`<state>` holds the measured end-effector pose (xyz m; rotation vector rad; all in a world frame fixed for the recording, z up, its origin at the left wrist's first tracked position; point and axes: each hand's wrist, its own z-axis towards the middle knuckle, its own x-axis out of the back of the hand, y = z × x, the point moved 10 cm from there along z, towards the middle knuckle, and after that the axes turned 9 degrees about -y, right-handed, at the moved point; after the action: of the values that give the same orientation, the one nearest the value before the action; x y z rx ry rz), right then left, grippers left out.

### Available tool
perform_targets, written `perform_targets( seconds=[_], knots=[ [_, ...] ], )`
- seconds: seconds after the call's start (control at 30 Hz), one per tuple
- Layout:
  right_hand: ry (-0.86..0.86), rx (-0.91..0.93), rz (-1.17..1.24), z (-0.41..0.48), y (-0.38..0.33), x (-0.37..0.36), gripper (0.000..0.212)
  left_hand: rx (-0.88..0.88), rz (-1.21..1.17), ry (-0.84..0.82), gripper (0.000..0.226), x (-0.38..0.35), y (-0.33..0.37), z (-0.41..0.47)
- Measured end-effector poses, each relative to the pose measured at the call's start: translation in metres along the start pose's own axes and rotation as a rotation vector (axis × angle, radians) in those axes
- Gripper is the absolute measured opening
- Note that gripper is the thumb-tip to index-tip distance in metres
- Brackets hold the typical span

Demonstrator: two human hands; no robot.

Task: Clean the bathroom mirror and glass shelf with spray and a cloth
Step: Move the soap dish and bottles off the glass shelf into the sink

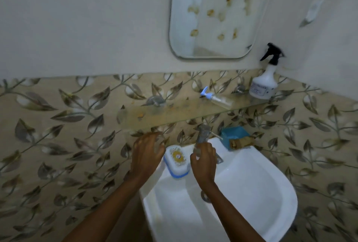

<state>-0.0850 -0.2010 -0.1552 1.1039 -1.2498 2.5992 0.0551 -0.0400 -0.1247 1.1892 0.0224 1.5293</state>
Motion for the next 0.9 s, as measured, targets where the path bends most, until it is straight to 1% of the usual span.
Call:
perform_targets(
  seconds=[0.07,0.17,0.23,0.37,0.4,0.47,0.53,0.57,0.63,0.67,0.73,0.8,0.83,0.9],
  knots=[
    [0.079,0.038,-0.005,0.015,-0.012,0.031,0.012,-0.065,0.012,-0.006,0.044,0.003,0.022,0.004],
    [0.153,0.037,0.022,0.046,-0.02,0.081,0.012,-0.143,0.005,-0.006,0.045,0.007,0.058,0.014],
    [0.211,0.039,-0.01,0.063,-0.027,0.108,0.007,-0.15,-0.007,-0.034,0.044,0.003,0.072,0.019],
    [0.259,-0.01,-0.045,0.093,-0.037,0.147,0.017,-0.097,-0.073,-0.134,0.038,-0.011,0.081,0.024],
    [0.242,-0.003,-0.084,0.102,-0.041,0.15,0.018,-0.086,-0.087,-0.15,0.037,-0.013,0.08,0.024],
    [0.134,-0.002,-0.225,0.123,-0.048,0.147,0.026,-0.05,-0.119,-0.178,0.03,-0.016,0.076,0.023],
    [-0.057,-0.035,-0.369,0.145,-0.049,0.132,0.038,-0.021,-0.119,-0.22,0.021,-0.017,0.072,0.02],
    [-0.156,-0.051,-0.433,0.153,-0.048,0.123,0.04,-0.022,-0.101,-0.23,0.019,-0.017,0.072,0.018],
    [-0.3,-0.026,-0.596,0.164,-0.047,0.105,0.037,-0.021,-0.074,-0.242,0.017,-0.015,0.068,0.015],
    [-0.332,0.005,-0.665,0.167,-0.048,0.097,0.034,-0.011,-0.069,-0.247,0.017,-0.014,0.065,0.013],
    [-0.314,0.055,-0.723,0.17,-0.051,0.091,0.028,0.011,-0.08,-0.262,0.015,-0.014,0.059,0.012],
    [-0.268,0.076,-0.681,0.173,-0.052,0.09,0.022,0.023,-0.101,-0.288,0.016,-0.015,0.054,0.011],
    [-0.236,0.078,-0.615,0.174,-0.051,0.092,0.02,0.028,-0.102,-0.305,0.017,-0.016,0.052,0.011],
    [-0.143,0.08,-0.391,0.168,-0.049,0.105,0.021,0.044,-0.092,-0.334,0.022,-0.017,0.049,0.009]
  ],
)
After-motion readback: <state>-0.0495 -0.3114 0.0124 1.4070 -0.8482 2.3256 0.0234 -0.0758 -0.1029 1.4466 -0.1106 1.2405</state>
